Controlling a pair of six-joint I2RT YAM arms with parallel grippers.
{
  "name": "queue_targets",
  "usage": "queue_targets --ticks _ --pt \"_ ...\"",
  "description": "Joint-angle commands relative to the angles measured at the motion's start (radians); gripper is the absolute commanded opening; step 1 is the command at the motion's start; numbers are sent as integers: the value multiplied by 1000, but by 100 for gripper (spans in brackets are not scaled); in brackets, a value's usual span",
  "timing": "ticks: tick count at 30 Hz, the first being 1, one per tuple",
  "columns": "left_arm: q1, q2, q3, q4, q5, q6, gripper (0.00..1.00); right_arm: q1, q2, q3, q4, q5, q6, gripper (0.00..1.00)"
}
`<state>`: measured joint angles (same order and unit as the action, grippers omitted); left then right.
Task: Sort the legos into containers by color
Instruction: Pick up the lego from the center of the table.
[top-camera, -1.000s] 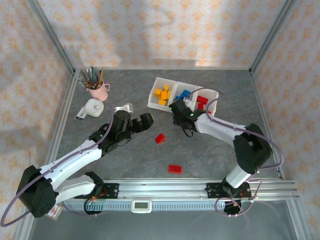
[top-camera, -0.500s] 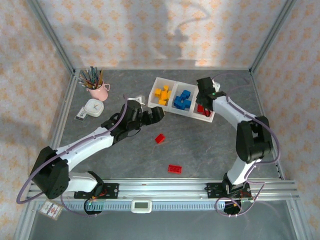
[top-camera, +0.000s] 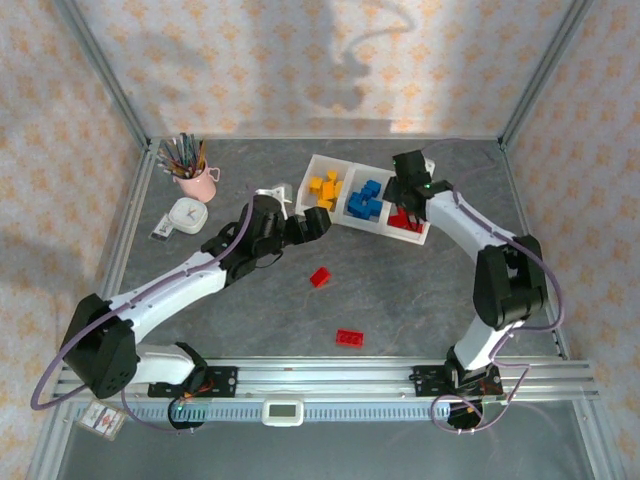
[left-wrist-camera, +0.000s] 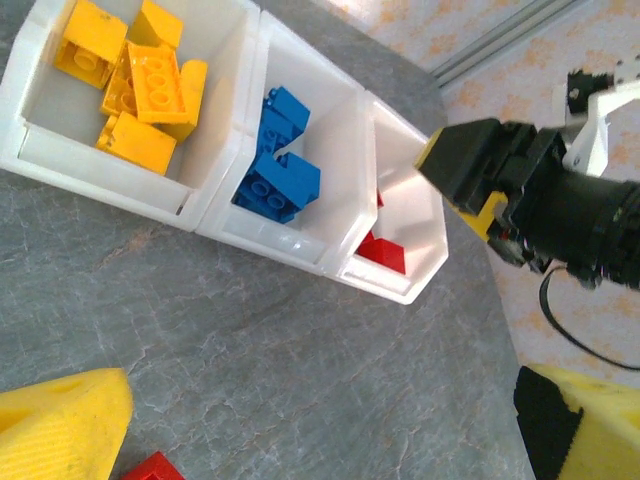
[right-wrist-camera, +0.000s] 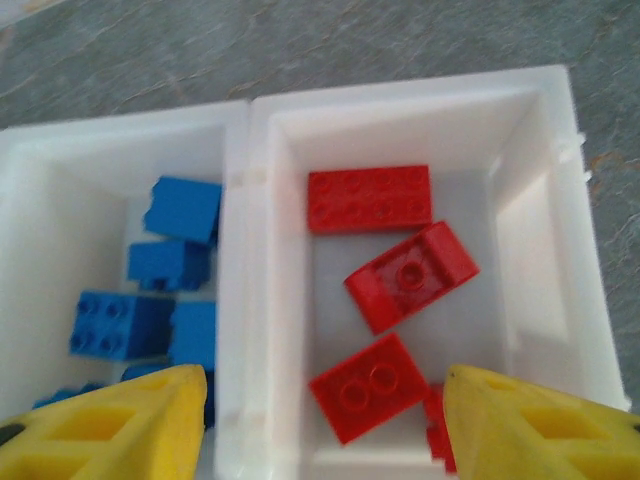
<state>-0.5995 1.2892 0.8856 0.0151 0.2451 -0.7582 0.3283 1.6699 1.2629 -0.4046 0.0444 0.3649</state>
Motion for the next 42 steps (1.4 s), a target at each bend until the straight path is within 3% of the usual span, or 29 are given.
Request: queue_targets --ticks 1,10,20,35,42 --pt "11 -69 -34 -4 -52 10 99 59 -82 -39 -17 -39 -21 66" --pt "15 -216 -127 -72 -154 -10 99 290 -159 -141 -8 -52 51 71" --pt "21 -388 -249 -121 -253 -67 99 516 -92 -211 91 -74 154 76" --pt "26 -479 -305 -171 -302 -95 99 580 122 -129 82 -68 208 81" --pt "29 -473 -307 -162 -293 -97 99 591 149 -125 77 -70 244 71"
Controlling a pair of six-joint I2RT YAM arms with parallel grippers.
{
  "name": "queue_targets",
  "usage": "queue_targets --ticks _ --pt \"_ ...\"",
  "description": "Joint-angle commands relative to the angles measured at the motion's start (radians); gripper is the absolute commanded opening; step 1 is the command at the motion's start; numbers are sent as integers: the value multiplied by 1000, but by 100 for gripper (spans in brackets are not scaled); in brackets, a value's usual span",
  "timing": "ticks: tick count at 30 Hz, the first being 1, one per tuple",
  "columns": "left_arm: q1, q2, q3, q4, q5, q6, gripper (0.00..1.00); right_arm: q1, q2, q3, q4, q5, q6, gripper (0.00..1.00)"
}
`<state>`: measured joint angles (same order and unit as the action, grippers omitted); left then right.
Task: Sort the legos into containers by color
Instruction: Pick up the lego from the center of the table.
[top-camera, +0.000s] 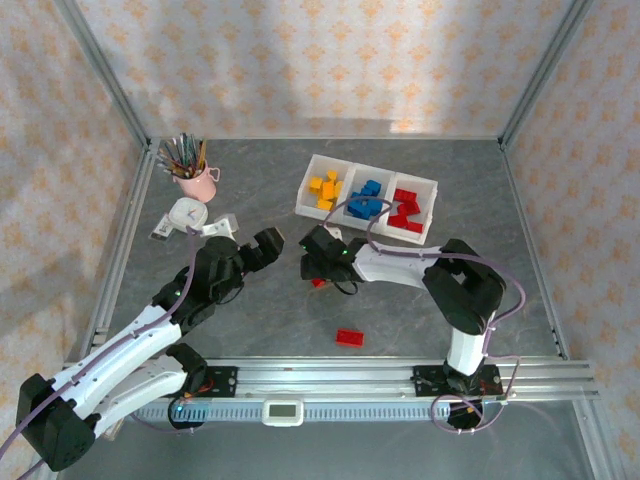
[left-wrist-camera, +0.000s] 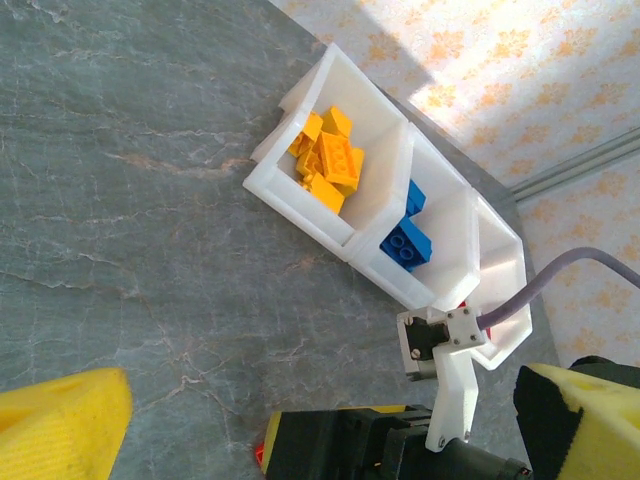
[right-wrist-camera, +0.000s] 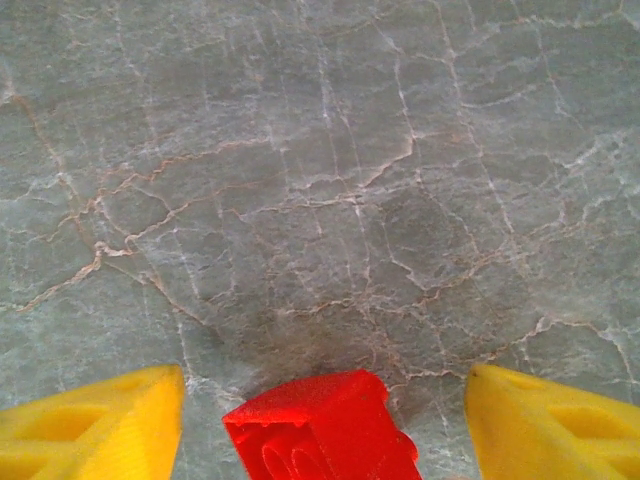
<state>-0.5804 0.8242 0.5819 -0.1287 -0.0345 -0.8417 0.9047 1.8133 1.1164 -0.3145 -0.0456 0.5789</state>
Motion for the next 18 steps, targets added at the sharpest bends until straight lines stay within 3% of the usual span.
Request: queue_targets --ticks 1,5,18 --pt "10 -7 -4 -19 -13 -13 99 20 6 18 -15 17 31 70" --pt "10 -7 -5 -19 -11 -14 99 38 3 -6 -26 13 56 68" --pt "10 4 -5 0 0 -15 99 46 39 12 -18 33 34 48"
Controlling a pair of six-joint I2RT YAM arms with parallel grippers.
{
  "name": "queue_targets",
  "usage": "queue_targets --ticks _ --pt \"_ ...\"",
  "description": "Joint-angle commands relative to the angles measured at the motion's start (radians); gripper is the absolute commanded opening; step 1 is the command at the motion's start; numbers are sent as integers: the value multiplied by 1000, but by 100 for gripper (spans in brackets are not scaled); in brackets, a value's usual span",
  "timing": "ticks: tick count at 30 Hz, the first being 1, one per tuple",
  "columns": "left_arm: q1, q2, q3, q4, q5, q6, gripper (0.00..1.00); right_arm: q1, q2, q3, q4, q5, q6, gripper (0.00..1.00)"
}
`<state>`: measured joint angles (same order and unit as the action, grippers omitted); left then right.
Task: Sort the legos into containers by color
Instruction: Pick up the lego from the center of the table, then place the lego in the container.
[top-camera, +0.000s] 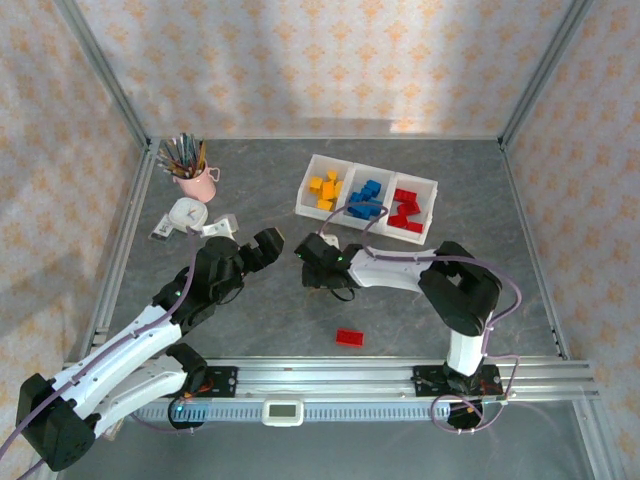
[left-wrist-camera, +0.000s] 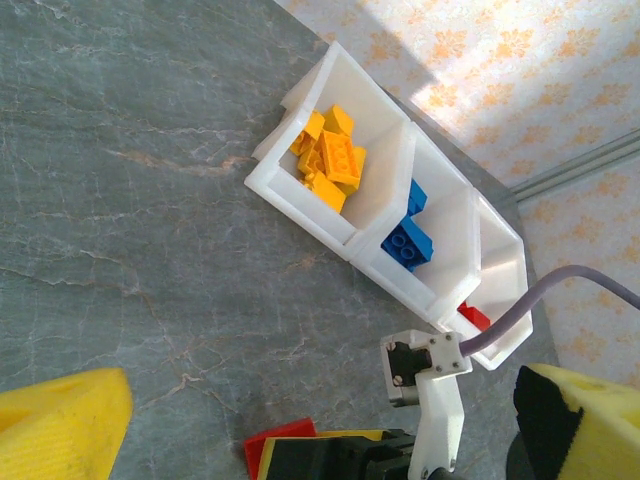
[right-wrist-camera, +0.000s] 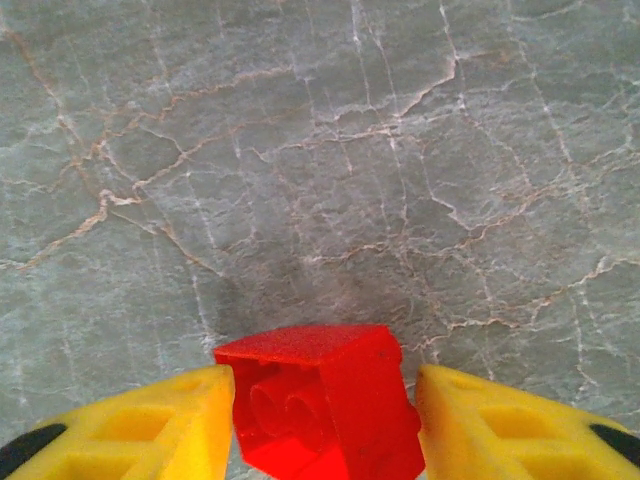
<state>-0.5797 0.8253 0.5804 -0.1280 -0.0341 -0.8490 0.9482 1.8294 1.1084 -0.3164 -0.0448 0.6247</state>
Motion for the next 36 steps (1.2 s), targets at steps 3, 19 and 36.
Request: queue_targets --ticks 3,19,36 --pt "10 3 -2 -2 0 -7 99 3 24 21 -14 31 -16 45" --pt "10 57 42 28 40 9 99 -72 -135 -22 -5 14 -21 27" --pt "-15 345 178 194 235 19 99 -540 -338 -24 -71 22 -163 25"
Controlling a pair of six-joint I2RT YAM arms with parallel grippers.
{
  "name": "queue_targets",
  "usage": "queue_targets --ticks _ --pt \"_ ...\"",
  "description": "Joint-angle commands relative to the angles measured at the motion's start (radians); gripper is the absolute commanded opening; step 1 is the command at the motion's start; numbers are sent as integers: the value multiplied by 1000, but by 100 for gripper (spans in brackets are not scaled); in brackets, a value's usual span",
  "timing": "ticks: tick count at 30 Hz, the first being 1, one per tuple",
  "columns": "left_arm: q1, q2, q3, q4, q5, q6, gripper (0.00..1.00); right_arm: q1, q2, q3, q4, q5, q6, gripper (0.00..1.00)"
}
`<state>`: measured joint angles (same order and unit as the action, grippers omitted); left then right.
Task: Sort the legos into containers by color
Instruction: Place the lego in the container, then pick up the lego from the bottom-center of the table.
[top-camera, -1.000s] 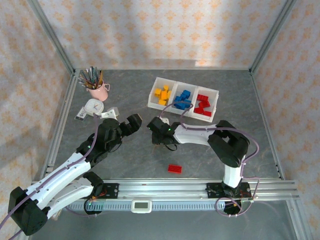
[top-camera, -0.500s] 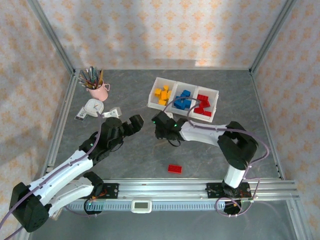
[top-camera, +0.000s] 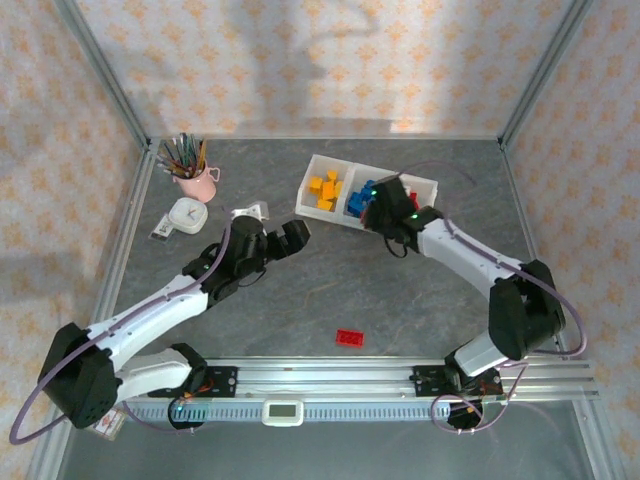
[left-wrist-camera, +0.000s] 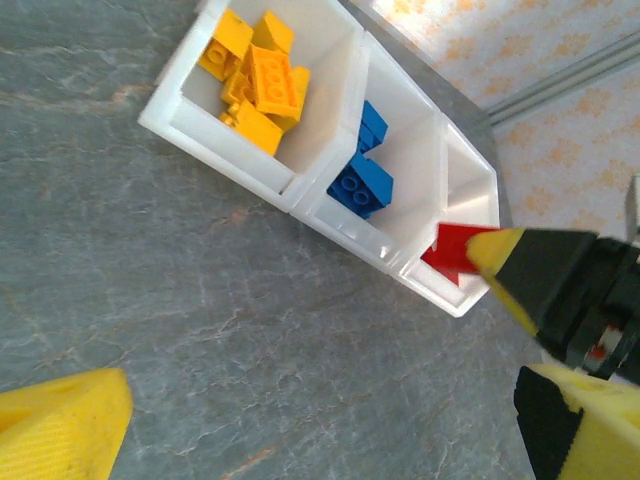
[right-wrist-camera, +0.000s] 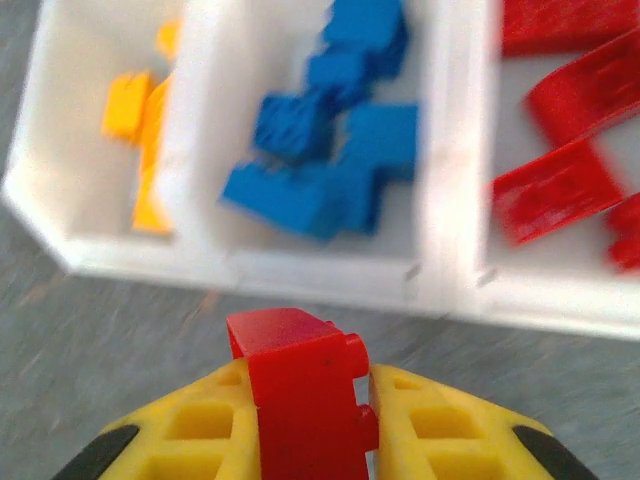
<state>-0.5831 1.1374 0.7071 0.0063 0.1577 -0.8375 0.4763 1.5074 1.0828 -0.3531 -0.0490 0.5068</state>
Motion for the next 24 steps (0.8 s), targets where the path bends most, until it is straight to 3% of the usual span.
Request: queue_targets --ticks 1,8,10,15,24 --pt "-19 53 64 65 47 11 99 -103 -9 7 -25 27 -51 25" --pt "-45 153 125 89 74 18 99 -244 93 70 30 46 -96 27" --pt "-47 165 138 89 76 21 99 -257 138 116 26 60 -113 36" --pt "-47 157 159 67 67 39 99 -259 185 204 -19 79 -137 49" --pt "-46 59 95 32 15 38 99 -206 82 112 -51 -62 -153 58"
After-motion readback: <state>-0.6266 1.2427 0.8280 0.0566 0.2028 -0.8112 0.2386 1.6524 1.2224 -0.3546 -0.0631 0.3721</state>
